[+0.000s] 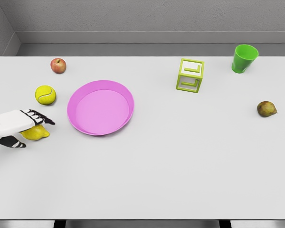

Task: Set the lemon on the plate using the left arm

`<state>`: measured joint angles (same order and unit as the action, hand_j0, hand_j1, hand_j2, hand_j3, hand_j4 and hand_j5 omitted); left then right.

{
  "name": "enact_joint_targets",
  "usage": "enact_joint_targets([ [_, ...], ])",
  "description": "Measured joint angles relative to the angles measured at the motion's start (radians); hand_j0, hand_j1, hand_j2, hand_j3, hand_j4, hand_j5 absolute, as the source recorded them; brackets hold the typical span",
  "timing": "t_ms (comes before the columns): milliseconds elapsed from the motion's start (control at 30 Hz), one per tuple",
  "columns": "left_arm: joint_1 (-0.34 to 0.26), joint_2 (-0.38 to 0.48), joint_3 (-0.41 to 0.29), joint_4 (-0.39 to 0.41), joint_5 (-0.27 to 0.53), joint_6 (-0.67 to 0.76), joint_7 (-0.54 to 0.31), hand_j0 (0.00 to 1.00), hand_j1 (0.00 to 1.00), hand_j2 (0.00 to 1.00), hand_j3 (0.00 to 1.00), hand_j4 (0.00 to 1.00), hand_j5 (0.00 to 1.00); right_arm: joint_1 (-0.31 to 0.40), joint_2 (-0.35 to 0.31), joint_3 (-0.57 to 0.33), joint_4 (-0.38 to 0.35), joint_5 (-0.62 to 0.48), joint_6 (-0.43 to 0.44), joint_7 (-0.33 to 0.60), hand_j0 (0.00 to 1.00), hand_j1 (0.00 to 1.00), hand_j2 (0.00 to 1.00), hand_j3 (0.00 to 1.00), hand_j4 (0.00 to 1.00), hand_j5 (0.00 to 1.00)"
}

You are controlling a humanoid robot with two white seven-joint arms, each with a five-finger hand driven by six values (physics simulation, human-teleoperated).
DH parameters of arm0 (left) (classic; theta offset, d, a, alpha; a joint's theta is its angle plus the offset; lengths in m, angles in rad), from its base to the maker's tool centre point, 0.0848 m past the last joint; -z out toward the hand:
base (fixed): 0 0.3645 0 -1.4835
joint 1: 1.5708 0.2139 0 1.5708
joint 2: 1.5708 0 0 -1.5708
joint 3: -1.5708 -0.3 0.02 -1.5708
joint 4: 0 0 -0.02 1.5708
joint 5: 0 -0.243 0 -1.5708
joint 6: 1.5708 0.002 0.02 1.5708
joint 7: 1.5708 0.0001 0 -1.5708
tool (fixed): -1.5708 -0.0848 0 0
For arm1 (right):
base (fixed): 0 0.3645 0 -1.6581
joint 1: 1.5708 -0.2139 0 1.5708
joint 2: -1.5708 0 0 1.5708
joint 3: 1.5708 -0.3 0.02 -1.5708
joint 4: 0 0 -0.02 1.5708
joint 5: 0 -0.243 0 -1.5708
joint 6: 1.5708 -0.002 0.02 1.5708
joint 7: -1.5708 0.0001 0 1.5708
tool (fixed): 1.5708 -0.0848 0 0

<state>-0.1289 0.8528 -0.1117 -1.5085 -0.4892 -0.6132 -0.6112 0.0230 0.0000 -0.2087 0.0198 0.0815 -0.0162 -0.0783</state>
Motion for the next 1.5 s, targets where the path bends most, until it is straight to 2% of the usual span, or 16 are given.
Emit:
enact_joint_targets([
  [67,-0.018,0.0,-0.015,0.0,-0.005,0.0,0.0,0.66,0.66,0.66,0.66,0.66,0.66,0.0,0.0,0.0,0.0,0.0,0.0,0.0,1.0,1.0,1.0,1.0,1.0,1.0],
  [300,-0.02,-0.001,-0.047,0.001,-0.007,0.001,0.001,0.65,0.65,0.65,0.65,0.65,0.65,0.0,0.0,0.0,0.0,0.0,0.0,0.0,1.0,1.0,1.0,1.0,1.0,1.0],
  [533,-0.021,0.001,-0.057,-0.002,-0.007,0.0,0.001,0.6,0.6,0.6,0.6,0.6,0.6,0.0,0.0,0.0,0.0,0.0,0.0,0.0,1.0,1.0,1.0,1.0,1.0,1.0],
  [833,-0.037,0.005,-0.058,-0.026,-0.004,0.0,0.0,0.6,0.6,0.6,0.6,0.6,0.6,0.0,0.0,0.0,0.0,0.0,0.0,0.0,1.0,1.0,1.0,1.0,1.0,1.0],
  [1067,-0.071,0.006,-0.058,-0.039,-0.005,0.0,0.0,0.6,0.6,0.6,0.6,0.6,0.6,0.0,0.0,0.0,0.0,0.0,0.0,0.0,1.0,1.0,1.0,1.0,1.0,1.0],
  [1500,-0.077,-0.006,-0.062,-0.074,-0.006,0.0,0.0,0.6,0.6,0.6,0.6,0.6,0.6,0.0,0.0,0.0,0.0,0.0,0.0,0.0,1.0,1.0,1.0,1.0,1.0,1.0],
])
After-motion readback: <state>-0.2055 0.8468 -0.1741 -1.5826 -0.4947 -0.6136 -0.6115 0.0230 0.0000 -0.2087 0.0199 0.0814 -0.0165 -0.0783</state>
